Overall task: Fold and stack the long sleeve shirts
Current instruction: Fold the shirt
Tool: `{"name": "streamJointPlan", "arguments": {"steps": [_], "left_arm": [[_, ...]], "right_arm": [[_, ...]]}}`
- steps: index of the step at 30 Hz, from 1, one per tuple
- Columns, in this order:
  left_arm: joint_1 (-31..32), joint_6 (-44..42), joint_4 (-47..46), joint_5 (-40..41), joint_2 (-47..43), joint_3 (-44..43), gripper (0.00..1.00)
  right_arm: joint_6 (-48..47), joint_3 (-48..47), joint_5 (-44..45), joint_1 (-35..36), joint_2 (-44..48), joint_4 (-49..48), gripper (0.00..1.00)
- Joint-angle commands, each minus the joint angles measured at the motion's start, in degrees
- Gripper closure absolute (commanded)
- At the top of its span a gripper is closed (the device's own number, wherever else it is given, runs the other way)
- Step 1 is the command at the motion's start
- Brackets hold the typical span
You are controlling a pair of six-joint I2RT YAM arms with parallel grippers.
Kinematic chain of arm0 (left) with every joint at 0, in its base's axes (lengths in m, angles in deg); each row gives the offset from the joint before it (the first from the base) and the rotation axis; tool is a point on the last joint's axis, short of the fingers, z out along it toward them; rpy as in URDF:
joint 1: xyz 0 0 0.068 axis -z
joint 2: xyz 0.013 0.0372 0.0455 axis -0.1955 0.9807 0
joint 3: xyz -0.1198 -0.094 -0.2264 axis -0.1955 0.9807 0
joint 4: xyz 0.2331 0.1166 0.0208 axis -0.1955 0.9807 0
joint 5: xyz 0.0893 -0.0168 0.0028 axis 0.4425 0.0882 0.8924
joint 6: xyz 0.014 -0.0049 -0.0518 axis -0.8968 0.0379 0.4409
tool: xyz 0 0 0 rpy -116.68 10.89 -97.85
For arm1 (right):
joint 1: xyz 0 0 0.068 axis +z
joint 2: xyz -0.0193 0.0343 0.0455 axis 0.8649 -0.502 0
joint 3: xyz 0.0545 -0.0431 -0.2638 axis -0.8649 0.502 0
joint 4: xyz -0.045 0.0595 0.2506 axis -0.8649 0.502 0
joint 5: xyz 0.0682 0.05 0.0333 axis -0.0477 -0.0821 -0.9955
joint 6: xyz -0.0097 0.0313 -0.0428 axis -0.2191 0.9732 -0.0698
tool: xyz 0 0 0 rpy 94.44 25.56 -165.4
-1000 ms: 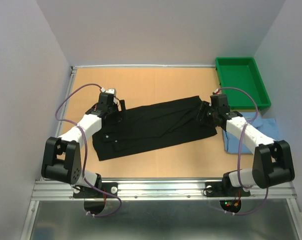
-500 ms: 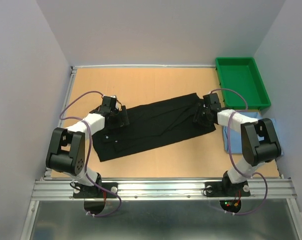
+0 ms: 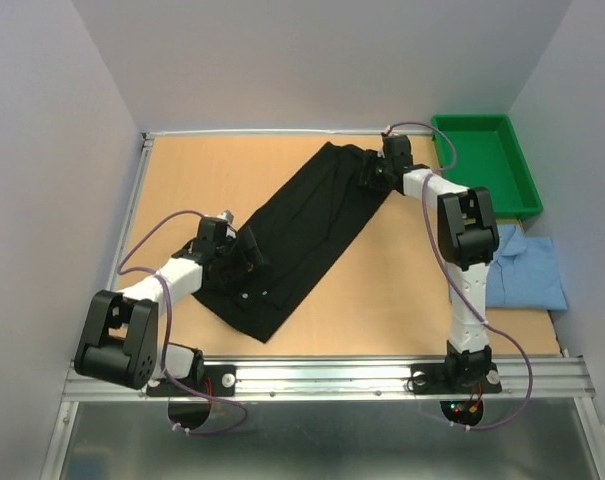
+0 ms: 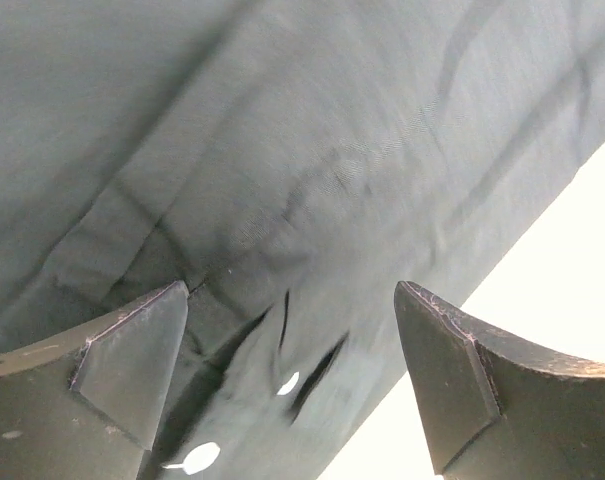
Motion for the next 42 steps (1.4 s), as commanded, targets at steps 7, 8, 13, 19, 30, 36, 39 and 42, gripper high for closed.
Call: {"name": "streamJointPlan", "arguments": {"steps": [7,8,13,19,30,36,39,42], "left_arm": [[11.24,8.36,-0.19,-12.54,-6.83,7.85,0.03],[11.86,8.27,-0.28,-13.77,-7.44,7.68,0.02],[13.01,6.78,3.4,-11.24,-13.33,3.03,0.03],[12.57,1.42,14.12,4.48,-14.4,-7.24,0.03],[11.25,-6.32,14.84,12.94,3.26,-13.95,0.19],[11.25,-6.41,11.77,11.01,8.36,-12.98,0.22],[11.25,-5.27,10.36,8.9,9.42,-11.93,0.22],[11.34,-3.34,7.64,5.39,9.86,-10.08,0.22]], "right_arm": [[-5.58,-22.87,-8.5,4.27,-16.77,3.92,0.36],[-5.94,-23.06,-8.59,4.36,-16.59,3.92,0.35],[-8.58,-18.94,-7.71,4.89,-7.82,3.92,0.29],[-6.22,-1.21,-4.29,5.94,9.65,3.83,0.27],[6.0,24.83,1.78,14.9,25.51,3.92,0.39],[6.1,22.29,3.19,17.99,20.25,3.92,0.52],[5.31,20.97,4.59,17.9,16.91,3.83,0.59],[2.86,19.14,7.83,17.9,13.74,3.92,0.61]]}}
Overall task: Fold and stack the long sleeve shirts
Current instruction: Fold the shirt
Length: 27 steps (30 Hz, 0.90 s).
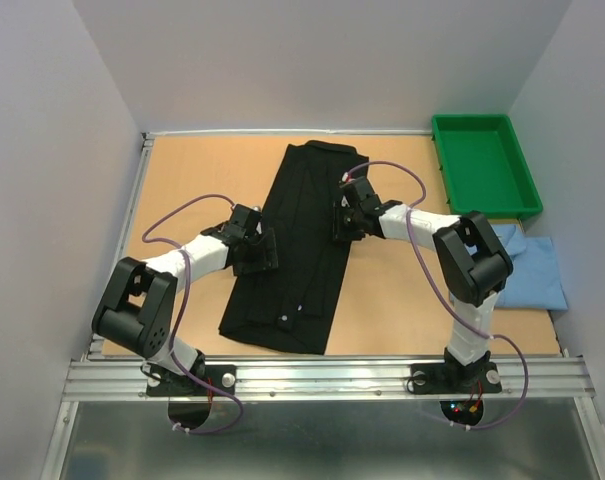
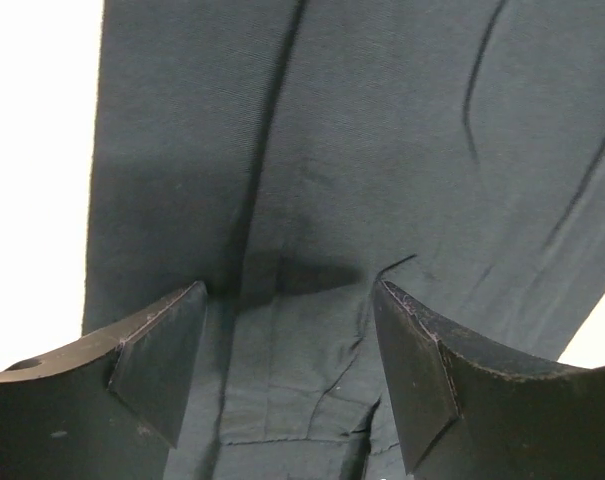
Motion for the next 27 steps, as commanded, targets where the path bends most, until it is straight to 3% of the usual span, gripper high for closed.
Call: {"name": "streamJointPlan", "arguments": {"steps": [1,7,12,16,21,23,25,27], "left_arm": [[0.06,2.78,-4.57,-5.13,0.99,2.59,0.22],[1.11,8.76,-10.1,-11.11,3.55,3.57,0.21],[1.29,11.49,-9.59,-9.63,-0.3,2.43,0.16],[1.38,11.68,-4.85,-5.32,-6.81,0.32,0.12],[1.38,11.14,5.0,1.27,-18.04,-0.92,0.04],[1.38,11.76,6.84,1.89,-21.4,1.62,0.01],[1.38,11.5,8.17,0.41,-26.23,4.0,0.01],[1.38,11.24,9.4,-3.02,-30.35,7.51,0.01]], "right_arm": [[-3.4,-3.78,6.64,-0.48,-5.03,-0.28,0.62],[-7.8,-9.31,7.97,-4.43,-10.58,-0.28,0.65],[-11.67,-13.8,7.44,-6.2,-10.68,-0.28,0.61],[-11.5,-13.46,7.53,-6.28,-5.96,0.42,0.48],[-7.29,-4.7,7.71,-6.55,5.65,2.53,0.25],[-3.95,-1.6,6.22,-6.81,12.57,3.67,0.1],[-1.41,3.85,4.03,-6.99,17.25,4.11,0.0],[1.06,7.97,2.27,-7.34,24.1,4.38,0.0]]}}
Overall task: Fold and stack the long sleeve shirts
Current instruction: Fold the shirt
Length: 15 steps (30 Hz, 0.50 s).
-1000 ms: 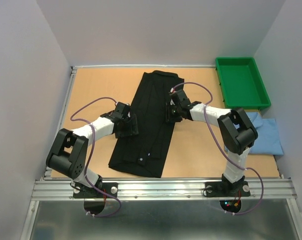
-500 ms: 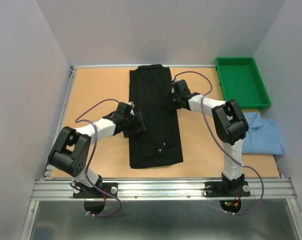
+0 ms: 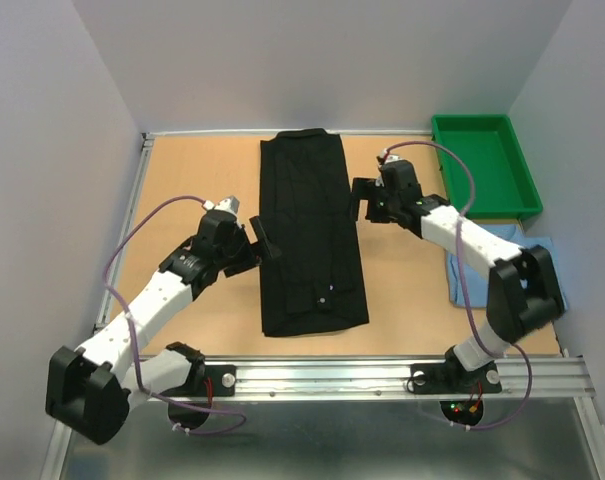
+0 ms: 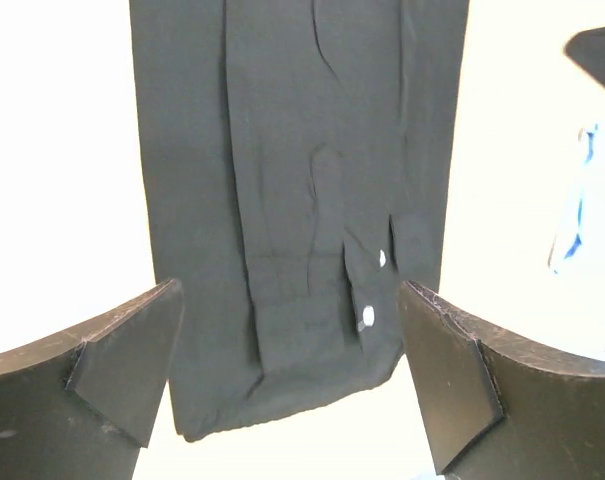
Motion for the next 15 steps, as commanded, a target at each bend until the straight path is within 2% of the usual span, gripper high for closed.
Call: {"name": "streamJointPlan", "arguments": {"steps": [1,5,8,11,12,15], "left_arm": [[0.18,-0.24,6.56,-3.15,-6.88,6.01,0.01],[0.18,1.59,8.4,-7.73,-13.21,13.03,0.01],[0.09,3.62,8.85,-10.1,-17.08,14.54,0.01],[0.09,9.32,9.29,-9.32,-22.17,17.52,0.01],[0.0,13.17,8.24,-10.19,-24.88,18.67,0.01],[0.09,17.76,6.74,-14.14,-27.98,24.03,0.01]], "right_arm": [[8.07,9.7,-3.97,-0.76,11.44,0.88,0.0],[9.94,17.88,-6.79,-0.94,21.55,1.76,0.0],[12.4,24.65,-8.19,-0.94,28.85,2.63,0.0],[13.72,28.45,-9.77,-0.94,33.87,5.09,0.0],[14.25,30.29,-10.04,-0.94,34.92,5.97,0.0],[15.3,33.46,-11.54,-0.85,38.26,9.22,0.03]]}}
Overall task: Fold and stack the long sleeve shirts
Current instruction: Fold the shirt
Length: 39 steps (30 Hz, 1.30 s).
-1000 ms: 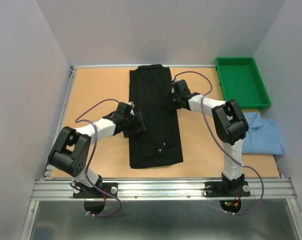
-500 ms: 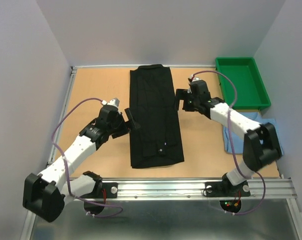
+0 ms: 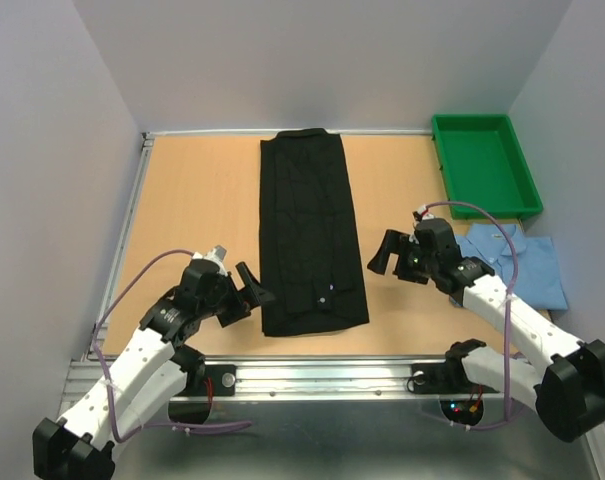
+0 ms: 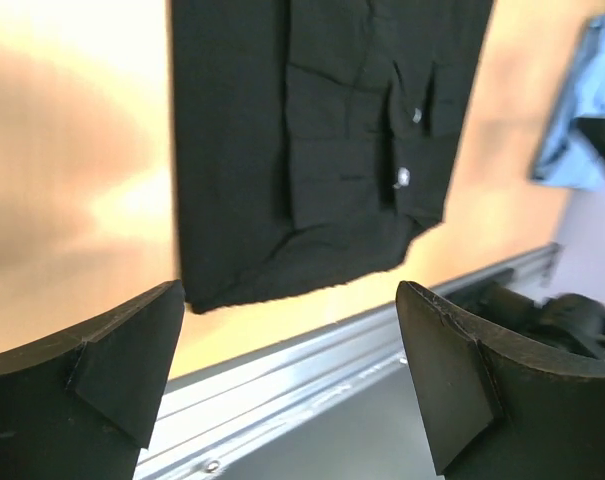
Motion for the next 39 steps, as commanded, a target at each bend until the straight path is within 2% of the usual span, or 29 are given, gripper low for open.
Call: {"name": "streamJointPlan", "arguments": {"steps": [1,5,11,14,23,31,39], "left_arm": [[0.11,8.98,-0.35,-4.78,-3.46,5.33,0.01],[0.2,7.59,4.57,-1.19,-2.41,4.55,0.09],[0.98,7.85,6.17,-0.21,2.6,4.01,0.2],[2.39,8.64,5.29,0.67,5.41,4.1,0.3],[7.84,9.43,3.71,6.21,15.08,1.12,0.35],[10.39,9.78,-0.51,9.64,21.76,-1.0,0.37],[12.58,10.05,-3.15,10.52,25.45,-1.0,0.44]], "right_arm": [[3.07,4.38,-2.9,-0.15,4.28,5.03,0.05],[3.94,6.05,-2.82,0.11,4.9,9.07,0.18],[8.68,7.37,0.51,5.54,2.01,9.79,0.24],[10.45,7.02,3.07,8.63,-0.72,9.61,0.25],[14.84,5.97,8.68,16.54,-6.52,8.29,0.25],[15.2,6.05,9.4,17.16,-8.11,6.54,0.25],[14.94,5.0,9.05,17.78,-10.92,4.87,0.25]]}}
